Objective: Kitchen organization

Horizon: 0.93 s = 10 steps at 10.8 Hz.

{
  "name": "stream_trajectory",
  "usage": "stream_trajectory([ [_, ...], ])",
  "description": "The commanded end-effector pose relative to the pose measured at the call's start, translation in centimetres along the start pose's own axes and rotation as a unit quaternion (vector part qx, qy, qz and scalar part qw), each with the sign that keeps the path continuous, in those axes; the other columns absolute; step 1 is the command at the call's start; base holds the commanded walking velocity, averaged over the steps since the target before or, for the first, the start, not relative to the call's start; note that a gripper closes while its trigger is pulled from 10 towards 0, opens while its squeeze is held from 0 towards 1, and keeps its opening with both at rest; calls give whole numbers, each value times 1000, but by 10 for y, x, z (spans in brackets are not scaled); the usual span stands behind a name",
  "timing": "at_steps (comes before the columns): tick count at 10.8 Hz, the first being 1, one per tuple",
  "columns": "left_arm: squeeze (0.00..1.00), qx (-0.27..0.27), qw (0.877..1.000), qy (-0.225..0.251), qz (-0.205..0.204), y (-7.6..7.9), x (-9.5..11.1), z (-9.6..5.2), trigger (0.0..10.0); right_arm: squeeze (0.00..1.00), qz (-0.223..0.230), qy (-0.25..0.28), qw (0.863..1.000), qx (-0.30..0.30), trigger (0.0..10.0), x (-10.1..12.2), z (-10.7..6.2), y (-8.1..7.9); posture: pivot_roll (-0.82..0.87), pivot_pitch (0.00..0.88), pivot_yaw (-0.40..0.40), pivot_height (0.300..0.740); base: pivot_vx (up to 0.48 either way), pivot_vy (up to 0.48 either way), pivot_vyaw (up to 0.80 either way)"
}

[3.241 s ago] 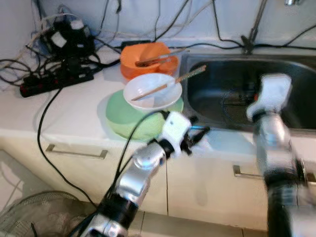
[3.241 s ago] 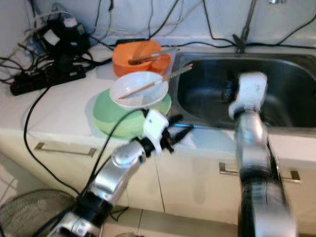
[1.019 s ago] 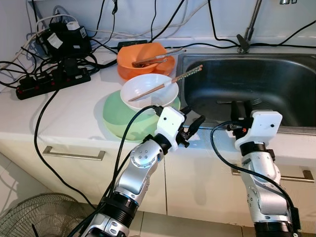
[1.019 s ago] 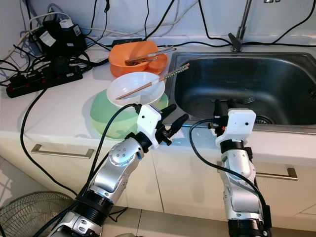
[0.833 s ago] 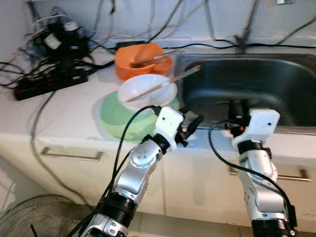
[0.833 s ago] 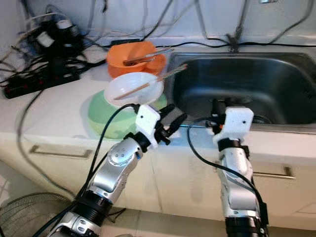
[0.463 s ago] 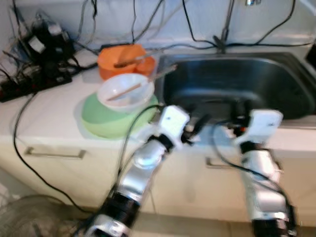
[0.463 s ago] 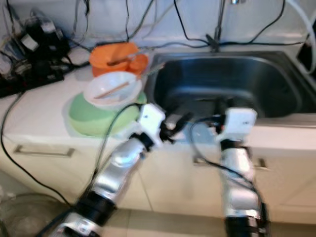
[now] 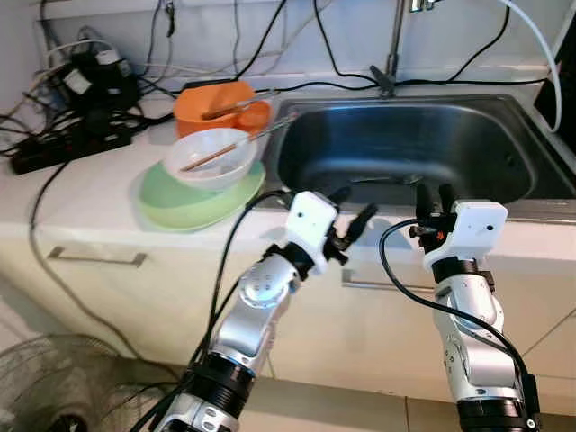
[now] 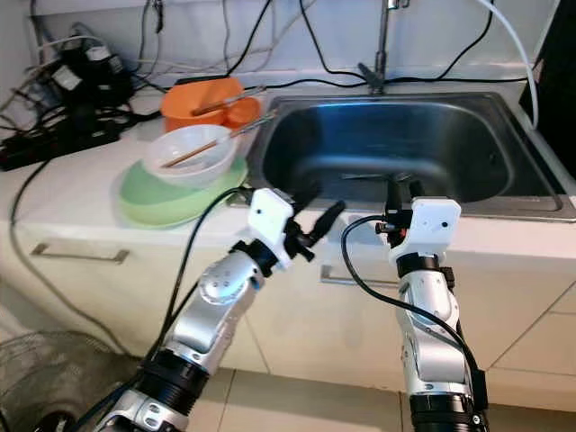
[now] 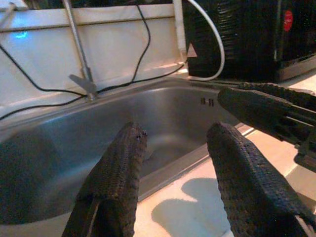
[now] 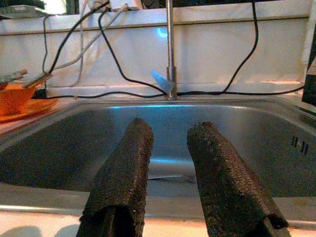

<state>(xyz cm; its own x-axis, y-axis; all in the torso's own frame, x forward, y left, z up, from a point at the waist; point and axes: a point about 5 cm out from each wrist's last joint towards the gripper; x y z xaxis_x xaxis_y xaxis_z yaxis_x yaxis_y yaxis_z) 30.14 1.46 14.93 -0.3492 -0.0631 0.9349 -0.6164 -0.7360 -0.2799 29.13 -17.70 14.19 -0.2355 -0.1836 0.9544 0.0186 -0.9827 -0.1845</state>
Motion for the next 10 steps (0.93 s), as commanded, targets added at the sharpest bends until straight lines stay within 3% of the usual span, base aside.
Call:
stream_trajectory([
  [1,0,15,1000,-7,2,-5,-4,-4,10000,0,2,-3,1000,11,10000,-2,2,-6,-19,9,93,740,0,0,0],
  [4,0,33,999,-17,0,-8,-10,-12,10000,0,-1,-15,1000,6,10000,-9,-2,-2,-15,14,89,740,0,0,0],
  [10,0,49,999,-13,2,-13,-9,-15,10000,0,-2,-17,1000,6,10000,-12,-3,-2,-11,16,89,740,-282,0,0],
])
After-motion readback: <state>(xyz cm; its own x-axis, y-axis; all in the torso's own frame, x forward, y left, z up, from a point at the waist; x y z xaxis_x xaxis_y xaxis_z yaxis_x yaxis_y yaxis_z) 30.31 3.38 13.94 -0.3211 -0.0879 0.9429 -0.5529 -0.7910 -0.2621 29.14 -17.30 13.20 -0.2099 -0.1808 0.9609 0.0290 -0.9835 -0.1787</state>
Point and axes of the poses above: a point about 5 cm out from each wrist's last joint towards the gripper, its own z axis pointing out of the wrist towards the gripper, its own x axis along the axis of the wrist's last joint, y = z × x, and after that the axes turned 13 degrees about z, right-handed
